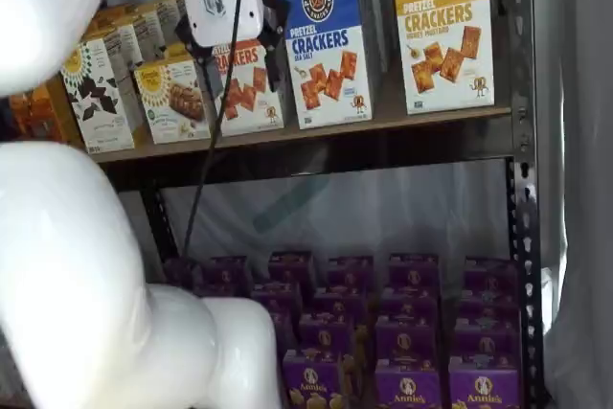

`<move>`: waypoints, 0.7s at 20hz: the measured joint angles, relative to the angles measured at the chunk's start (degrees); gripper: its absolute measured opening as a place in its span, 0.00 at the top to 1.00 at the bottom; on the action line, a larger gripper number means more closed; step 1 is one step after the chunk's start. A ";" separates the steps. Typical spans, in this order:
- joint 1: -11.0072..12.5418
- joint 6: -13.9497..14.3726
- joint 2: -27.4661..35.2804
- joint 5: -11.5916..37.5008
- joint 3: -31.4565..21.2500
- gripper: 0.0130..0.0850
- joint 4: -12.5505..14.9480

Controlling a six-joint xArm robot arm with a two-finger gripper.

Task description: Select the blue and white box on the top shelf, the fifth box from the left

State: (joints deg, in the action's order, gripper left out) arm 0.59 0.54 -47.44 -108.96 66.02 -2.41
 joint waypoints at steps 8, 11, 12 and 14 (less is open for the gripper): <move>1.07 -1.63 7.30 7.10 4.85 0.00 2.18; 2.18 -2.64 9.68 8.77 6.68 0.00 1.90; 2.51 -2.94 10.41 9.25 7.27 0.00 1.75; 3.01 -3.40 11.54 10.12 8.14 0.00 1.46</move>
State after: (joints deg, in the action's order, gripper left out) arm 3.60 -2.85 -35.90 -98.84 74.15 -0.96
